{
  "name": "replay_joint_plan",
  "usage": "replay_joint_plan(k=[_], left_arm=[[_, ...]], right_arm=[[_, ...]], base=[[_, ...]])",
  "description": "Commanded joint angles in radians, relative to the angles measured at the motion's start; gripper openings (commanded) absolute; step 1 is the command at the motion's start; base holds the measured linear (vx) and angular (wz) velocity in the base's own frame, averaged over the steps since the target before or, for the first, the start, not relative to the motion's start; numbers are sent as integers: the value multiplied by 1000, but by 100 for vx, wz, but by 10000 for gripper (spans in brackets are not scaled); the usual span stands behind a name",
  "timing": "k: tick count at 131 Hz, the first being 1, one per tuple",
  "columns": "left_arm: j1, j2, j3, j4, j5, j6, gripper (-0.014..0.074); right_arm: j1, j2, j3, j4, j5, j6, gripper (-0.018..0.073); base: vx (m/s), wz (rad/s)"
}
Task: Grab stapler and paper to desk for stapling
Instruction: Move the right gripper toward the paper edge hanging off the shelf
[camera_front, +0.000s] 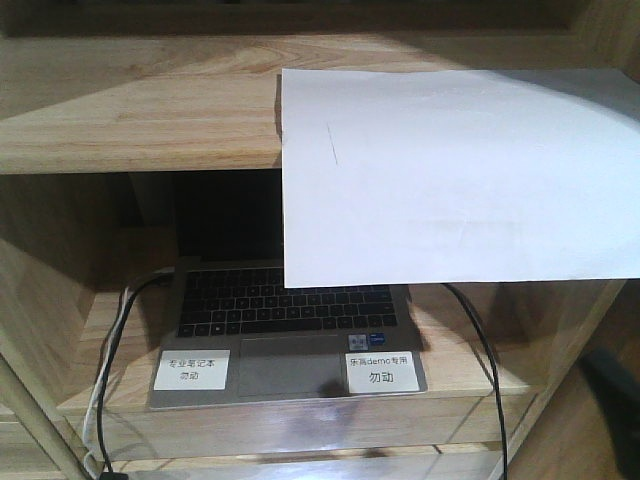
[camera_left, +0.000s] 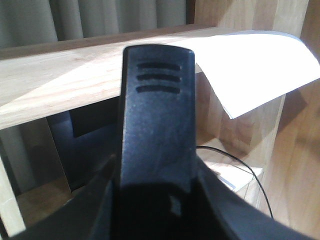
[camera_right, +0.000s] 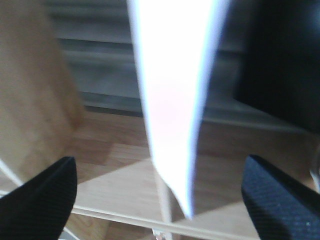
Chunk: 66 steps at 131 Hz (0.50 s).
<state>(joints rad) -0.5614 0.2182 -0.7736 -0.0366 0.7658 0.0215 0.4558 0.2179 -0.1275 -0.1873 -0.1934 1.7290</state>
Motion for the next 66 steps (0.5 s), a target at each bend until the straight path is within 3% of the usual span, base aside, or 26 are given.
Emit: replay_joint_plan(k=[1,53,66], left_arm=[[-6,12,-23,-9,-121,-1,-6],[-6,12,-23,-9,-121,-1,-6],[-6,12,-23,-9,-121,-1,-6]], right_arm=[[7,28,13,27,-137,-24,610],[7,423,101,55,-720,-242,577],[7,568,101,58,-937,-306,577]], base=[[0,0],[0,0],[0,0]])
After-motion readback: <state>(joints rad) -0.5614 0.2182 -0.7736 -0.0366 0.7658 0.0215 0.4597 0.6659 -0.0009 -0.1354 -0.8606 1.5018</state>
